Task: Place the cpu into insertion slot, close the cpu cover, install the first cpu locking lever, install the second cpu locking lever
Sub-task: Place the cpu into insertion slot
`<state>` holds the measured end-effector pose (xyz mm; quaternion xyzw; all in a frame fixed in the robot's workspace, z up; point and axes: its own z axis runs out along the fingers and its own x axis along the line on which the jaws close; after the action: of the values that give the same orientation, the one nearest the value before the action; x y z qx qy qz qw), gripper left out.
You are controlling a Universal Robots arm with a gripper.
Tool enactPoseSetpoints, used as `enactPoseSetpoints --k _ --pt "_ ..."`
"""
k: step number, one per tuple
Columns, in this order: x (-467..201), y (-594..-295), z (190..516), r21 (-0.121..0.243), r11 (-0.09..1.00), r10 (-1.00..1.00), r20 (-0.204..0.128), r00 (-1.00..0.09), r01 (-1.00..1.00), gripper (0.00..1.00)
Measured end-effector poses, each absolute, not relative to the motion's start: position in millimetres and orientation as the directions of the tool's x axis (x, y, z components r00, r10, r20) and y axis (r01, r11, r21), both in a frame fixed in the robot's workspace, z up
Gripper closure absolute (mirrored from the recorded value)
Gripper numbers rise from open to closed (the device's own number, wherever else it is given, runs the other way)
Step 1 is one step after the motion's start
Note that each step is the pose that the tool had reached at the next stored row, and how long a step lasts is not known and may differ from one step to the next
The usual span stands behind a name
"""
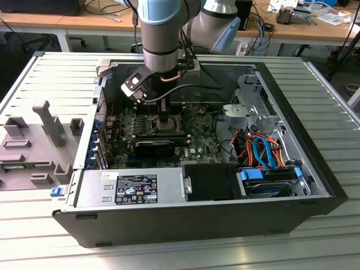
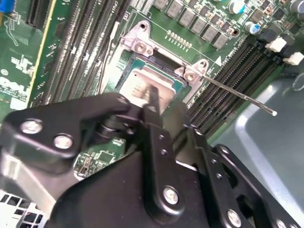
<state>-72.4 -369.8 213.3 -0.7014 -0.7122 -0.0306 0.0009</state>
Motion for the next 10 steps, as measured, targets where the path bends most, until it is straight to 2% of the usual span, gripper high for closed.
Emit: enactPoseSetpoints --k 1,3,4,5,10 --pt "-72.3 -371.1 213.3 0.042 0.014 0.999 0.045 -0.016 0.999 0.71" --pt "-72.2 -373.6 213.1 0.041 0.014 0.999 0.045 -0.016 0.999 0.83" --pt "-72.1 -374.3 213.1 0.041 0.014 0.999 0.045 -0.016 0.999 0.83" --pt "-72.0 -374.9 213.1 0.041 0.014 0.999 0.045 -0.016 0.999 0.89" --pt "-66.9 -377.5 210.4 0.022 0.014 0.999 0.046 -0.015 1.0 0.89"
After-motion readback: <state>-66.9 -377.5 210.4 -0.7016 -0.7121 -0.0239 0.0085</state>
